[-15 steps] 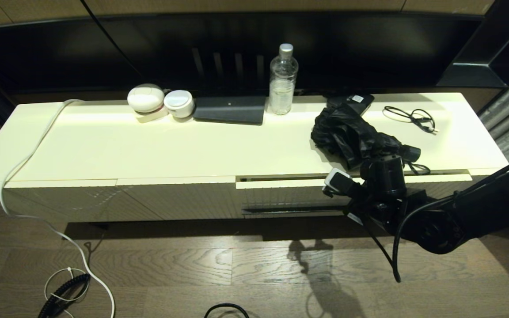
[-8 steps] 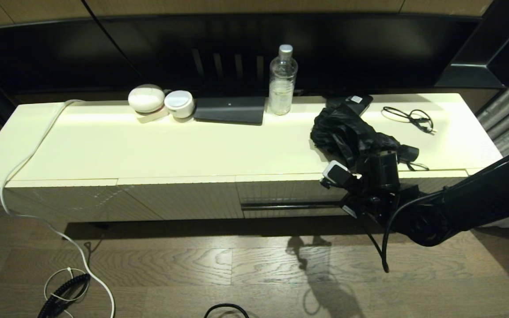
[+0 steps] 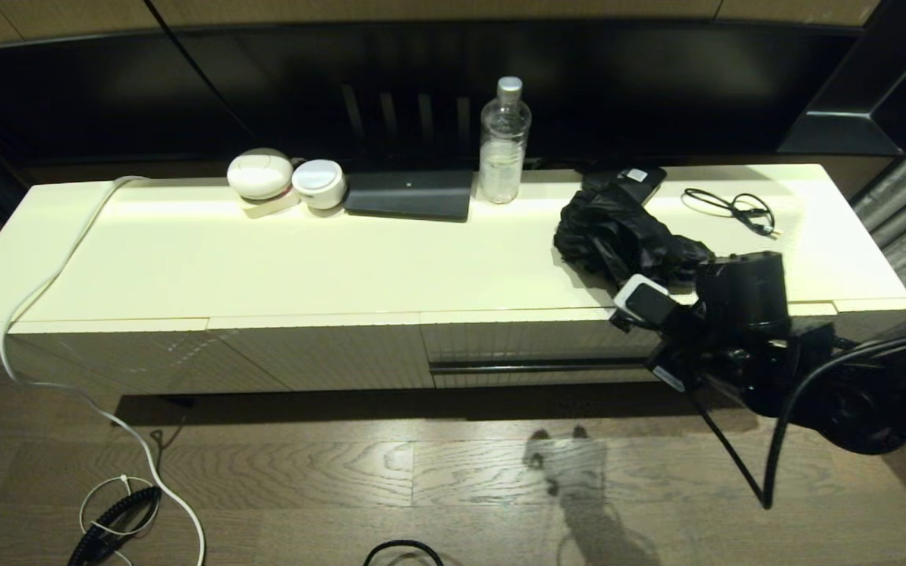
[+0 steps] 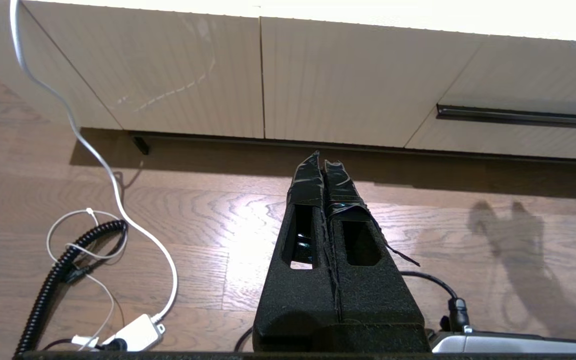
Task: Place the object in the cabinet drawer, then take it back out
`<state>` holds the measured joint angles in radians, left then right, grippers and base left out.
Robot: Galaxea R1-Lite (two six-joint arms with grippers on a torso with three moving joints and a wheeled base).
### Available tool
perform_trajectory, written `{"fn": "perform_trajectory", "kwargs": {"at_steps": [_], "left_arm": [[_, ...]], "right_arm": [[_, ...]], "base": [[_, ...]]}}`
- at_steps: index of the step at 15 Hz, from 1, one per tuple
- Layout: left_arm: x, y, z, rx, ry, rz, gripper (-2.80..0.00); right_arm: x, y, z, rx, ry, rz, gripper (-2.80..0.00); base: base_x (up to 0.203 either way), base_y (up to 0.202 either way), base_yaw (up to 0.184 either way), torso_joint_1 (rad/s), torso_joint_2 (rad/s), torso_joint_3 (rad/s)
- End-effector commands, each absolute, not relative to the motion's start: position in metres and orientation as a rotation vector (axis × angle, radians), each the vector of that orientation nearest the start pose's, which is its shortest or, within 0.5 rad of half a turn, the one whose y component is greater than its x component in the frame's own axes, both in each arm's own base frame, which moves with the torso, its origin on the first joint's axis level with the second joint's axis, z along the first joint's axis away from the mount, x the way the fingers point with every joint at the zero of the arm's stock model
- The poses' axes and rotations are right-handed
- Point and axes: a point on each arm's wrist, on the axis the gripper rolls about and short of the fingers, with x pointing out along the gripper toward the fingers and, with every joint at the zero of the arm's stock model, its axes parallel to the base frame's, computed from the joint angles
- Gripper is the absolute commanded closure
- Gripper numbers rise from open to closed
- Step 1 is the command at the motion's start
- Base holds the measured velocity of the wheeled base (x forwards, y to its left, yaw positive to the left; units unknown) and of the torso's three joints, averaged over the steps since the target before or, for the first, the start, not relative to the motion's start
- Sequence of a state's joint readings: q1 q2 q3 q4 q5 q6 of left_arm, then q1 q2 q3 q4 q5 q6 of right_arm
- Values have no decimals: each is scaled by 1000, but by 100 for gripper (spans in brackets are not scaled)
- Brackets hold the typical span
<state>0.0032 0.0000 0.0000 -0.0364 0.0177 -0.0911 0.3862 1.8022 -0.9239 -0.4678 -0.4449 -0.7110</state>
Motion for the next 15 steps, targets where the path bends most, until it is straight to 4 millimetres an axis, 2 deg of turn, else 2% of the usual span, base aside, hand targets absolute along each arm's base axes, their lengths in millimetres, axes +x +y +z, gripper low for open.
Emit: {"fn": "perform_trajectory", "kwargs": {"at_steps": [1,3,5,7,9,12,15], "left_arm": [[-23,0,79,-92,-39,19,0],[-23,0,79,-92,-39,20,0],[-23,0,79,-92,-39,19,0],[-23,0,79,-92,-39,20,0],[-23,0,79,-92,-39,20,0],[-23,0,79,-92,-39,20,0],[-23,0,79,-92,-39,20,0]], "right_arm": [[255,91,220,-840,327,48,0],[214,71,244,-837,347,37,0],[164,46,262,-822,376,10,0],[110,22,269,-791,422,-20,0],[61,2,267,-691,469,-96,0],[-2,-7,244,-433,464,-213,0],[-39,-6,192,-242,433,-271,0]], "base": [[0,0,0,0,0,0],[0,0,0,0,0,0],[0,0,0,0,0,0],[0,0,0,0,0,0],[0,0,0,0,0,0],[0,0,0,0,0,0],[0,0,0,0,0,0]]}}
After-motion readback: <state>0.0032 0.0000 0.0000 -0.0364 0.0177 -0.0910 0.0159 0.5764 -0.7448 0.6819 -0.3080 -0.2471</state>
